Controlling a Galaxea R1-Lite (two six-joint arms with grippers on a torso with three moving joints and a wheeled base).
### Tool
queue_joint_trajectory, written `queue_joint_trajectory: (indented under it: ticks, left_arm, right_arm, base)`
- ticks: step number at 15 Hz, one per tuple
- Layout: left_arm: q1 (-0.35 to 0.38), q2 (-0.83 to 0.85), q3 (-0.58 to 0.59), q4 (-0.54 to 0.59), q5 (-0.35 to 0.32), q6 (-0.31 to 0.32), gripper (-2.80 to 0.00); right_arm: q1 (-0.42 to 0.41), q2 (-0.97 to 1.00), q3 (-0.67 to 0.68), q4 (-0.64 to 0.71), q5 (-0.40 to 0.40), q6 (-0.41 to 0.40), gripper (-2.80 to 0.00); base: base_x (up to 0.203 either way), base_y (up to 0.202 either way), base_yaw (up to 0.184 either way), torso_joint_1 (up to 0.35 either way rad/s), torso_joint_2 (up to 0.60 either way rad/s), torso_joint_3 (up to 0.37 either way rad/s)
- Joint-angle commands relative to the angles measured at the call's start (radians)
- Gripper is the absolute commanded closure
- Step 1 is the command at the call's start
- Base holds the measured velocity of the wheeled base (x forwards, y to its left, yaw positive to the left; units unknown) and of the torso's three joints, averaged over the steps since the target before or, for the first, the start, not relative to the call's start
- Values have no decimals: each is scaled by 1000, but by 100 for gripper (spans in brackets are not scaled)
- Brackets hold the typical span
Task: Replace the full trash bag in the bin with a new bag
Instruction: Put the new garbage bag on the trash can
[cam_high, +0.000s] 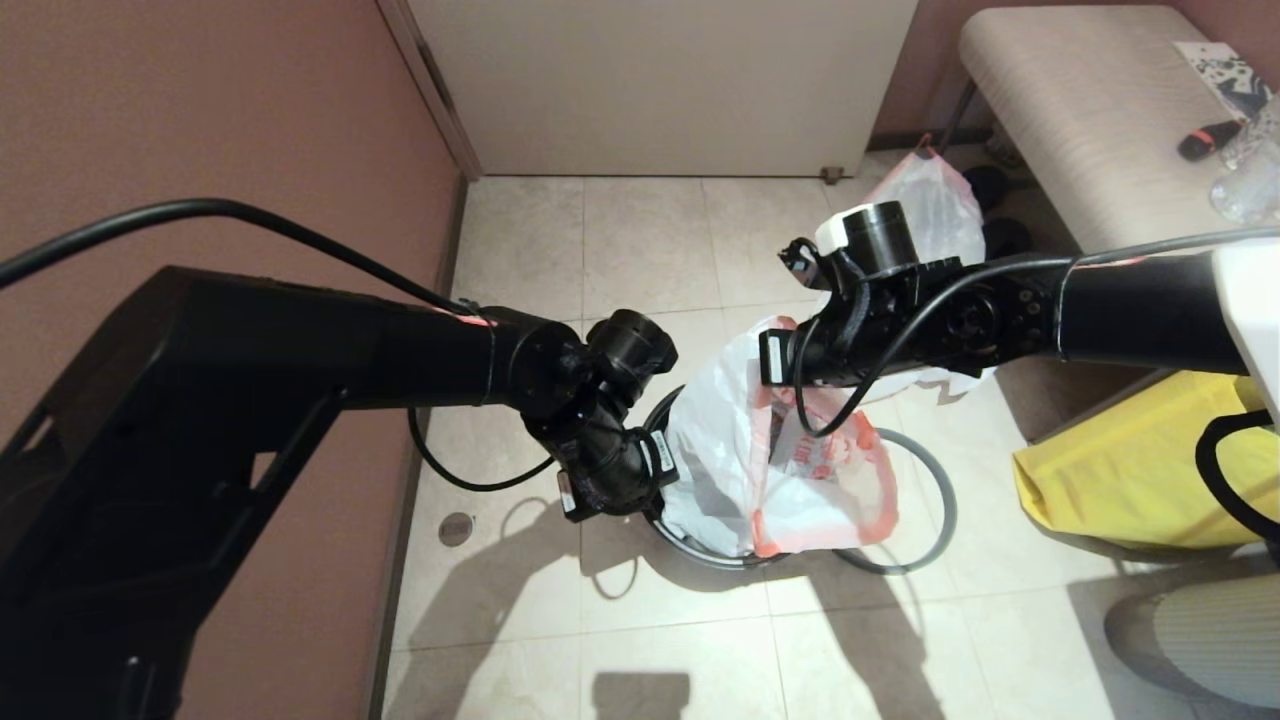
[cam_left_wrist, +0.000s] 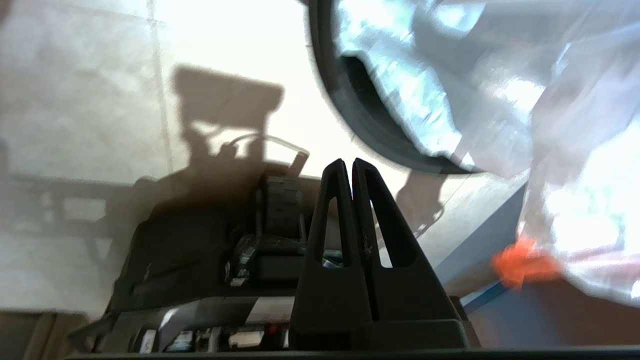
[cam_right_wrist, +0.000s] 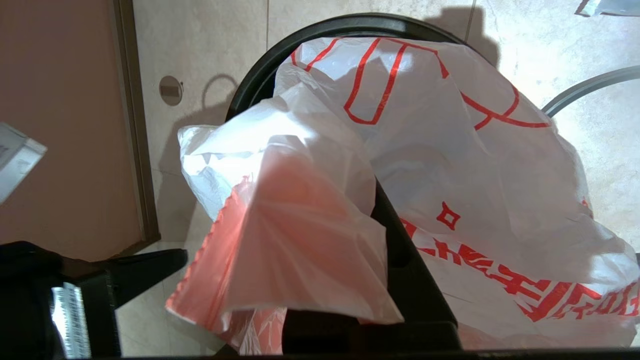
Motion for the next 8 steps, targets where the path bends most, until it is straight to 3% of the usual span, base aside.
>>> queue_joint_trajectory:
  ticks: [1,4,6,7,8]
  left_arm:
    - [25,-75,78,-40,3,-5,0]
    - [78,-82,189,-220,8,-1,0]
    - [96,-104,219,-251,8,0,0]
    - [98,-113,226,-251,9,0,0]
    - [99,-128,239,-250,10,0,0]
  right_arm:
    - [7,4,20,0,0,0,0]
    - [9,35,45,-9,1,-1,0]
    - [27,34,49,-40,-2,-23,0]
    - [44,32,59,-44,-11,-39,-280]
    - [70,33,65,-47,-23,-40,-280]
  base:
    - [0,0,0,0,0,0]
    - [0,0,0,0,0,0]
    - [0,0,0,0,0,0]
    - [0,0,0,0,0,0]
    - [0,0,0,0,0,0]
